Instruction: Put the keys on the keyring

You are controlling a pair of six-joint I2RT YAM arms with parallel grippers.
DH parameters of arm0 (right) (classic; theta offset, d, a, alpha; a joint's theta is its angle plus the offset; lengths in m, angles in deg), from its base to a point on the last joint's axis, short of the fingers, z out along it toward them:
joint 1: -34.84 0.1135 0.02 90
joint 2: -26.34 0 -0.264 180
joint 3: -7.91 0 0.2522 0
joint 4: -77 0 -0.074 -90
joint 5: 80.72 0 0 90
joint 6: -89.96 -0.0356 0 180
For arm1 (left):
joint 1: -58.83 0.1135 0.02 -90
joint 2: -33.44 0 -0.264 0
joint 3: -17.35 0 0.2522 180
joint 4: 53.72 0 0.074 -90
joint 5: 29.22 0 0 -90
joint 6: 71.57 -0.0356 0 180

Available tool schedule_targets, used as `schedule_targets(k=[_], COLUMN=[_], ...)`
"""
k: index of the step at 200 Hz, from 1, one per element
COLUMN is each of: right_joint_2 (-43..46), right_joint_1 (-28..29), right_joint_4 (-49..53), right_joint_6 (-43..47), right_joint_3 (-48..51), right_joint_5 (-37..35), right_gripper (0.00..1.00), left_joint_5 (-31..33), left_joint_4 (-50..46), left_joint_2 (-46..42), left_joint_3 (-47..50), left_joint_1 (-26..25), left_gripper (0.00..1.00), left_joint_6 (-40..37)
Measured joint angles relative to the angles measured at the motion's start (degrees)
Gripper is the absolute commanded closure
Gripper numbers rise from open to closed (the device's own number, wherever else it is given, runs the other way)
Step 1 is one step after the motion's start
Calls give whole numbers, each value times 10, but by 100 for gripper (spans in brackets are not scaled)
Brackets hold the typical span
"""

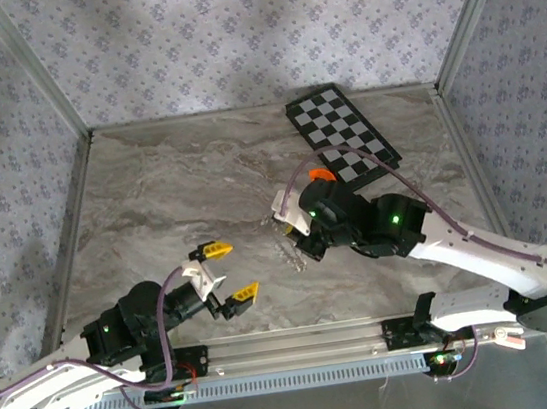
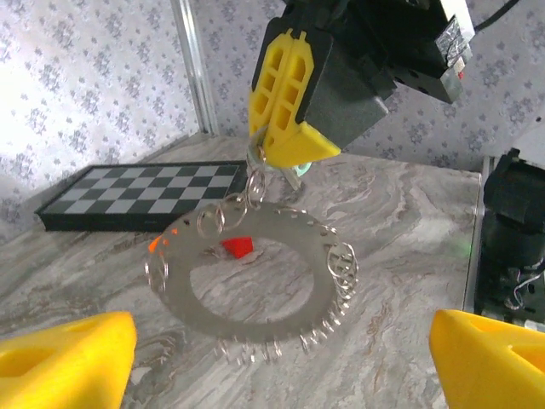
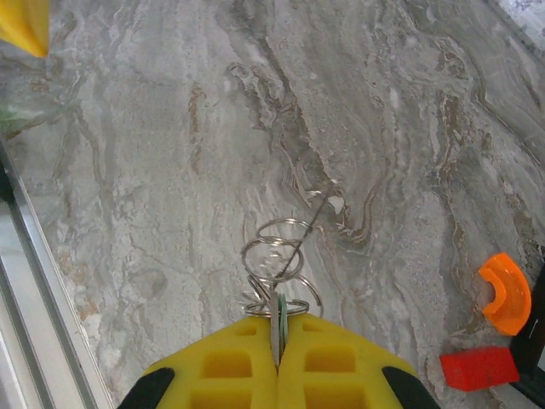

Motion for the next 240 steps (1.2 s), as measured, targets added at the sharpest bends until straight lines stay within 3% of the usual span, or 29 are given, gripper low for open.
schedule_targets(k=[10,68,146,193,240], right_joint_2=[-7,-55,-118,-184,-283], right_joint_1=[-7,-50,-97,-122,-138], right_joint_4=[1,4,-4,-11,-23], right_joint_6=[-3,-12,-12,-8,-3], right_joint_3=[-8,-51,-115,-160,-229], right_joint_5=[5,35,75,95,101], right_gripper=[100,100,100,100,100], left_joint_5=[7,57,259,289,299], left_joint_4=[-5,-26,-131,-141,-157], left_joint_2=[0,0,-52,-119,-131], left_joint_3=[0,0,-16,-13,-11], left_joint_1=[0,0,14,28,34], left_gripper=[1,0,0,1,0], left_joint_6=[6,43,112,130,126])
